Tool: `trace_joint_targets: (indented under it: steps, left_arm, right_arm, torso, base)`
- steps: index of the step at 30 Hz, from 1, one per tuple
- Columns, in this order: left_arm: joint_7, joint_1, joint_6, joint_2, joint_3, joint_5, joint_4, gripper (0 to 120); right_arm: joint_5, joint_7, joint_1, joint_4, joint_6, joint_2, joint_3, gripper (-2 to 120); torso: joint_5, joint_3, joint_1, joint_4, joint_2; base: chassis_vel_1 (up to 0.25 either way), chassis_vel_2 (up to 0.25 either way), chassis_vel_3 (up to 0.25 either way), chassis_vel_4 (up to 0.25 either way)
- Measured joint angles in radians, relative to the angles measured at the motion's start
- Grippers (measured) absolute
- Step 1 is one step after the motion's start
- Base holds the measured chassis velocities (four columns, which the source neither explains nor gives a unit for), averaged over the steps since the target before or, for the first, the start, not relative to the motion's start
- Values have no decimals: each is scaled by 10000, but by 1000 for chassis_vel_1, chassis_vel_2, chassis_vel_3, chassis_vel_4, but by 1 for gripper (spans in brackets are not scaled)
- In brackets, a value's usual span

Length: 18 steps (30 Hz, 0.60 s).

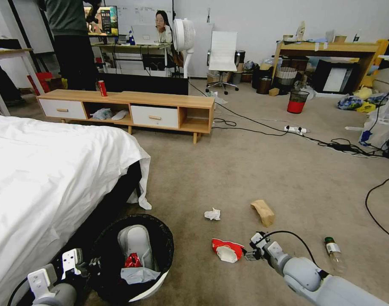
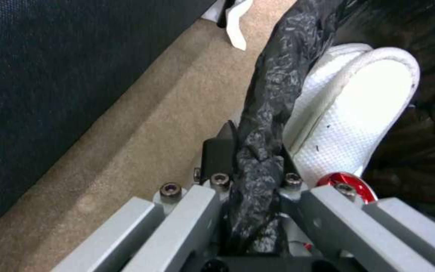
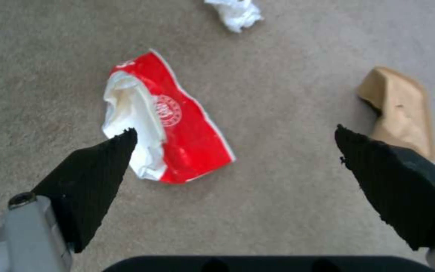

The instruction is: Pick up the trash bin and place the garbage on the floor into it.

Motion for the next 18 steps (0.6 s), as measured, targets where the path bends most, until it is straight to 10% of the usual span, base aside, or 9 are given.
trace_joint_targets:
  steps: [18]
  left_arm:
    - [-19,161,0,-66,-134,10,-75,2]
  right_arm:
    - [-741,-451,1023,-3111,923,1803,-812,100]
  torso:
    - [0,0,0,2,0]
  base:
    - [0,0,0,0]
